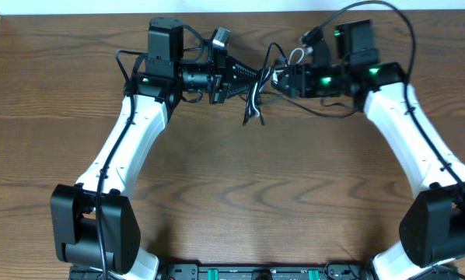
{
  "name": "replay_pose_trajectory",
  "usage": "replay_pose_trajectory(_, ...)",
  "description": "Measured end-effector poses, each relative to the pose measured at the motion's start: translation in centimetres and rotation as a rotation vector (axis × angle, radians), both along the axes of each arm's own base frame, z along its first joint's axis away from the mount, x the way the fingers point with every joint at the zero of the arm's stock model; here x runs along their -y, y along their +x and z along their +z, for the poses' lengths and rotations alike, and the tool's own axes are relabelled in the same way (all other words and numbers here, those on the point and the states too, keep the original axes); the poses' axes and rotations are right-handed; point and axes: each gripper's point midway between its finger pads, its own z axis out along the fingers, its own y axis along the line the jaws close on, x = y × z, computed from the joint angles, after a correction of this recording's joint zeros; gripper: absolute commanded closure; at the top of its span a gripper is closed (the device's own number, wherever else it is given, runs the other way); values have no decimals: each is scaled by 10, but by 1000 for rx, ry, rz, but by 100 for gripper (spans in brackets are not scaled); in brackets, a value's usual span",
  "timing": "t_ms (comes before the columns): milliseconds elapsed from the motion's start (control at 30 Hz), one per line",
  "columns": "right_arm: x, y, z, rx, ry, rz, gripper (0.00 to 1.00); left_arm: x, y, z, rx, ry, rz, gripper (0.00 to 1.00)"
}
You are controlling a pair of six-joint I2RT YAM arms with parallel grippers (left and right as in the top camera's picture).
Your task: Untangle cables
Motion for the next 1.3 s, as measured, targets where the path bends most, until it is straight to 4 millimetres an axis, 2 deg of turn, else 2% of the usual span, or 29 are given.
replay_pose_trajectory(100, -3, 0, -4, -30, -18, -51, 58, 0, 3, 2, 1, -2, 10, 92)
replay_pose_trajectory(300, 1, 3, -7, -64, -28, -119, 95, 0, 8, 6, 9, -9, 30, 93)
replay_pose_trajectory(333, 1, 3, -7, -67, -27, -124, 99, 0, 9, 7, 9, -9, 32, 93)
replay_pose_trajectory(600, 2, 2, -6, -70, -18, -115, 99, 0, 12, 5, 13, 3, 53, 92)
replay_pose_trajectory(700, 11, 0, 0, -63, -14, -108, 99, -1, 15, 2, 44, 17, 67, 93)
replay_pose_trajectory(767, 25, 0, 12, -39, -8, -126, 99, -2, 17, 0, 70, 33, 76, 93)
replay_pose_trajectory(833, 45, 1, 33, 7, 2, -160, 99, -3, 19, -4, 80, 49, 85, 93)
replay_pose_trajectory(1033, 111, -16, 119, 215, 46, -295, 99, -5, 22, -11, 94, 82, 108, 93)
replay_pose_trajectory(1200, 138, -33, 160, 325, 68, -352, 99, -6, 24, -12, 128, 94, 112, 93)
replay_pose_trajectory(1300, 165, -41, 177, 378, 65, -422, 99, -7, 25, -17, 134, 115, 123, 92)
